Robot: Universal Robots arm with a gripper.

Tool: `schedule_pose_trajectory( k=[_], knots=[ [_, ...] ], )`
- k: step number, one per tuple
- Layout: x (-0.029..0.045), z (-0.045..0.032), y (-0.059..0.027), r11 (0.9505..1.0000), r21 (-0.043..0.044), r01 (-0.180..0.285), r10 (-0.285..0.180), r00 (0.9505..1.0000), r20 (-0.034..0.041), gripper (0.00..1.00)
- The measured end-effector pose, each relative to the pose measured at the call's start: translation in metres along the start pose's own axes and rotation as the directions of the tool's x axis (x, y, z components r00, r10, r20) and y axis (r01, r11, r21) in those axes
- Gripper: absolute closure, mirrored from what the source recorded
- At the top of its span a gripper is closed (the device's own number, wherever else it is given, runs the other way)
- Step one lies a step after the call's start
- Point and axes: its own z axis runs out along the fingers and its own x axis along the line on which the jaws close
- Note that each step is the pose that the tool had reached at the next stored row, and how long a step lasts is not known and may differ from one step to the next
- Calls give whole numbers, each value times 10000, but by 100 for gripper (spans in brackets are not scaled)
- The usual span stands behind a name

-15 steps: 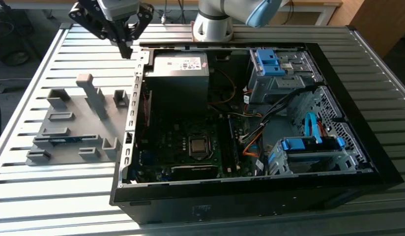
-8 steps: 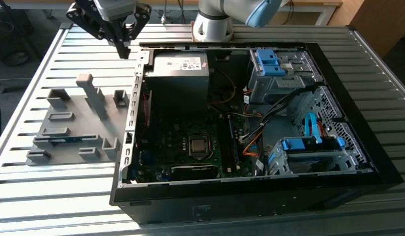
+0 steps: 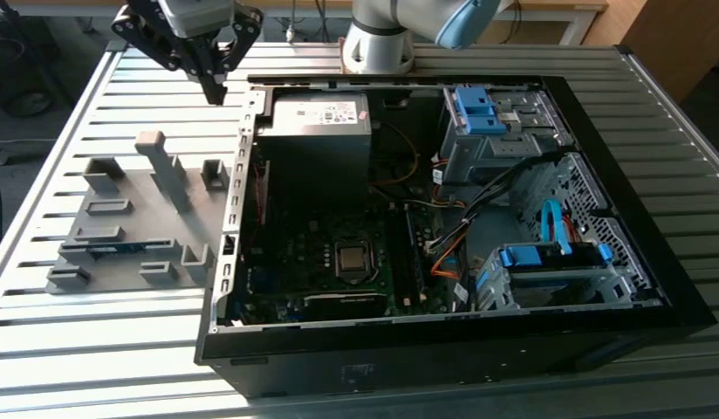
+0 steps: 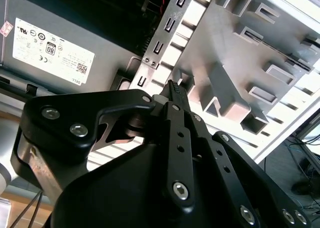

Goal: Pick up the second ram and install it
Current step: 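Reach for the second ram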

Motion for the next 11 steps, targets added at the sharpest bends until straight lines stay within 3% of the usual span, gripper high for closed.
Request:
schedule_pose_trajectory(
  k=[11],
  knots=[
    [66, 3, -5, 10000, 0, 0, 0, 10000, 0, 89]
  ],
)
